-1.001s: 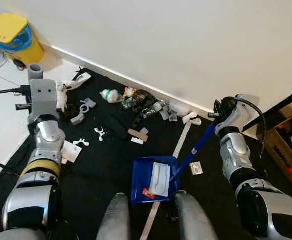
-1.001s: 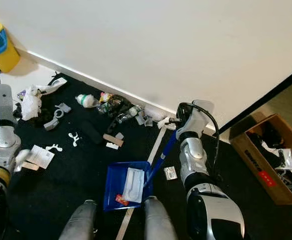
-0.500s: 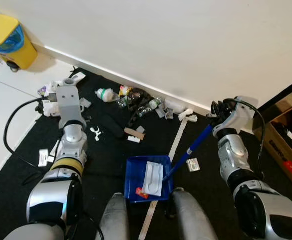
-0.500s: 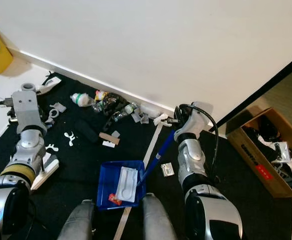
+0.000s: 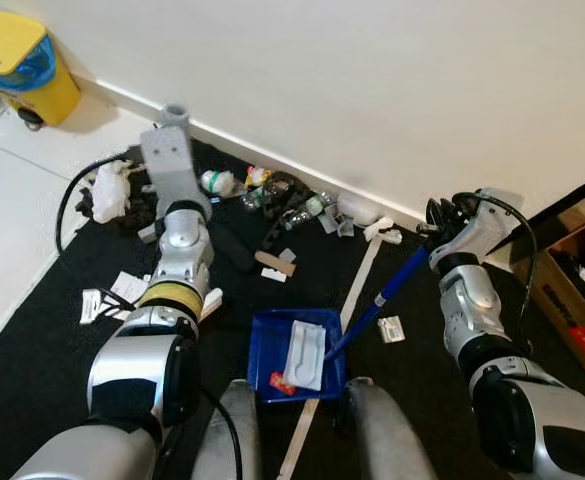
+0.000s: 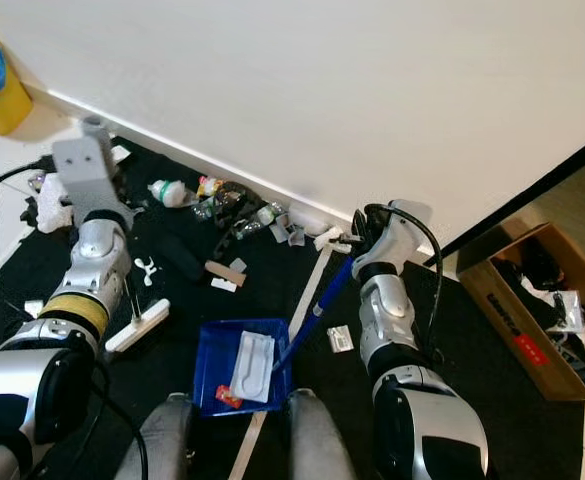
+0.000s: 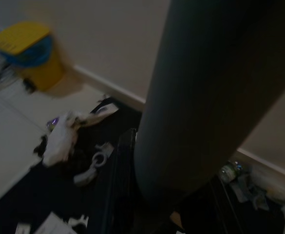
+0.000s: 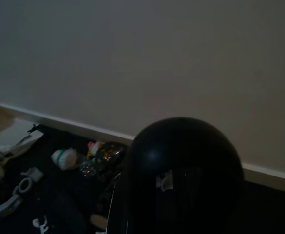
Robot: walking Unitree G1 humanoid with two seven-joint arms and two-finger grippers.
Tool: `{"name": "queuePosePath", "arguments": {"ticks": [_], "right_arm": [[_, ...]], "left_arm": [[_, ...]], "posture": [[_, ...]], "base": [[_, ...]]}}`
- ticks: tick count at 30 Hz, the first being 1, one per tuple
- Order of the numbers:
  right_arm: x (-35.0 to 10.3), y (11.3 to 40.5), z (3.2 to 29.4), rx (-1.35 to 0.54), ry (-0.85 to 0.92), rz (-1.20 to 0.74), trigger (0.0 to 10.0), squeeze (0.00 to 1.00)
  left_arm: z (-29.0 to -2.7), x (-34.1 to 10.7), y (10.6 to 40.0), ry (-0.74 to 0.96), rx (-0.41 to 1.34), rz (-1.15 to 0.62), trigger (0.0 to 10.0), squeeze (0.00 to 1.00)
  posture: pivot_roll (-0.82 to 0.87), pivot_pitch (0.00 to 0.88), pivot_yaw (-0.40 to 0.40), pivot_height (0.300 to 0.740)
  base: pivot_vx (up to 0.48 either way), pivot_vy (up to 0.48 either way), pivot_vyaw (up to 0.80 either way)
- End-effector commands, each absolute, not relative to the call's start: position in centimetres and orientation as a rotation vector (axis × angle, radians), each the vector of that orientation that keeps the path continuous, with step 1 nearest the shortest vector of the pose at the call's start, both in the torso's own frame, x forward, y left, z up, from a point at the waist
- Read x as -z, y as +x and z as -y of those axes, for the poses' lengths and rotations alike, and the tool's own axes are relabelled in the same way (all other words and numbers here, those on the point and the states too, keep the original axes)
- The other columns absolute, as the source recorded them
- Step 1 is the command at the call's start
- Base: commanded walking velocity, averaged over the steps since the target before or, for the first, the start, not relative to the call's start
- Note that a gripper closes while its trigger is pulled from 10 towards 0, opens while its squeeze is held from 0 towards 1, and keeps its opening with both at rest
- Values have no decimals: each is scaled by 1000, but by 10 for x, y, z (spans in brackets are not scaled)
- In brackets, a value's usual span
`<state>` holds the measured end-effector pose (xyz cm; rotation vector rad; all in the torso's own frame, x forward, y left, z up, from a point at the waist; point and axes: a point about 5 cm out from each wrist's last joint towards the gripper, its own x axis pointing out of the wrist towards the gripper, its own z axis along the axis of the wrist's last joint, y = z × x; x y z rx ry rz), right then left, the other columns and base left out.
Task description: Sweep floor
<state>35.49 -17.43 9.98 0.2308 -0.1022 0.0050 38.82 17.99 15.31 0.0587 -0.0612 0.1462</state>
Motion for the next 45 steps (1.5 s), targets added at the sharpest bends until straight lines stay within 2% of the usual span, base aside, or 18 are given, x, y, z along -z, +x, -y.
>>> {"name": "queuePosePath", "arguments": {"ticks": [1,6,13,15,25,34,45], "right_arm": [[-100,355,179,11,254,103,10000,0],[-112,360,190,28,258,143,10000,0],[-116,362,196,35,254,151,10000,0],[-117,361,201,39,227,153,10000,0],[-117,360,206,39,206,155,10000,0],[-115,358,208,38,199,154,10000,0],[-100,350,205,29,224,110,10000,0]], "left_arm": [[-174,-143,385,35,-107,41,10000,0],[-208,-140,377,47,-208,50,10000,0],[-225,-141,372,43,-252,57,10000,0],[-246,-142,366,101,-301,53,10000,0],[-275,-146,355,133,-410,72,10000,0],[-272,-135,350,112,-393,32,10000,0],[-250,-105,333,47,-373,-21,10000,0]], "posture": [[17,263,-91,740],[22,251,-91,740],[26,246,-93,740],[30,236,-93,740],[28,228,-91,740],[32,216,-87,740],[46,170,-73,740]], "base": [[0,0,0],[0,0,0],[0,0,0],[0,0,0],[0,0,0],[0,0,0],[0,0,0]]}}
